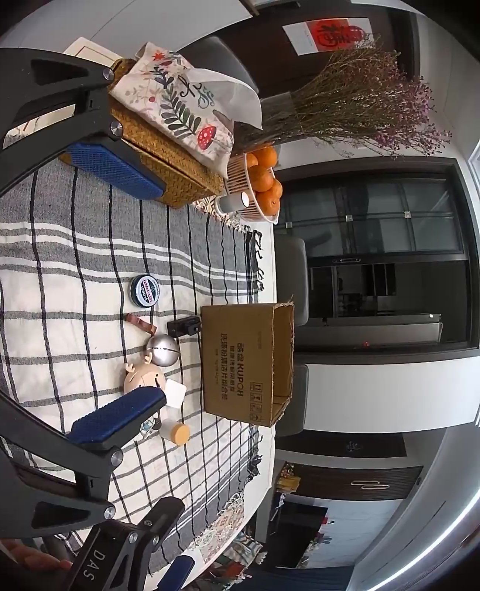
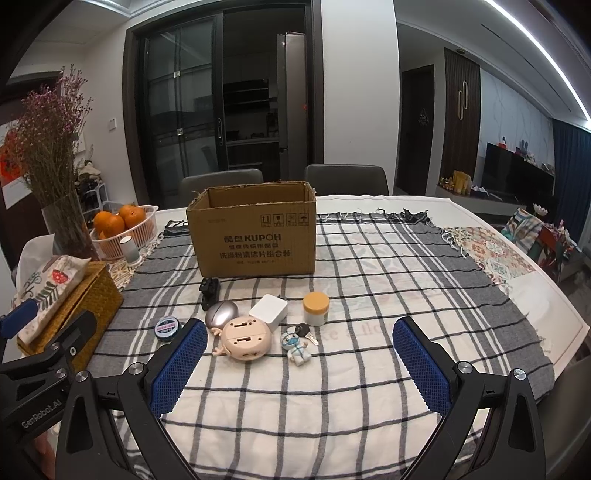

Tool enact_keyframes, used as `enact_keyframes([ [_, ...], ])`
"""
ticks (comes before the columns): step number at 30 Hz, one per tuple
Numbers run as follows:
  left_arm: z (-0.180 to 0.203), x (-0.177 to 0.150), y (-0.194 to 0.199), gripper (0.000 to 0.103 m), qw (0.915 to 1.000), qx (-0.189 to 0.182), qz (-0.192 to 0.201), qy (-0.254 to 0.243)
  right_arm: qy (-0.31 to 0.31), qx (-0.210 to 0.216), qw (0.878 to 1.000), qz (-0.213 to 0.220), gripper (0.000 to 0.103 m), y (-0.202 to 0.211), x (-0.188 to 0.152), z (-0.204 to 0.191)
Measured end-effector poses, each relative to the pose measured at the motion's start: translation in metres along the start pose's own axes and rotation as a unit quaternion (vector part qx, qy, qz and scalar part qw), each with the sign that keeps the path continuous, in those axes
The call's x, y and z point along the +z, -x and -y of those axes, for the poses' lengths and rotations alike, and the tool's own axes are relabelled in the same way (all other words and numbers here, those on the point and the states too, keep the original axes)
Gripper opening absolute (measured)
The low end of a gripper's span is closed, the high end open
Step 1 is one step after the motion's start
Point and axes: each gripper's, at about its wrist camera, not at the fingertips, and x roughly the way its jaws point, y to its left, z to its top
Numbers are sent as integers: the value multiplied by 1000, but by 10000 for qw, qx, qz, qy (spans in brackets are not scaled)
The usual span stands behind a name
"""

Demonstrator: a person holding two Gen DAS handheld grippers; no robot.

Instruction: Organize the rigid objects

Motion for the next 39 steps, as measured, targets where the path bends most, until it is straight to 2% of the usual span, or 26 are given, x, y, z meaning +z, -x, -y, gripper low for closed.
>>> enact_keyframes([
  [39,2,0,-1,103,10000,-26,-38,-39,-19,16,10000,-20,102,-1,-1,1],
])
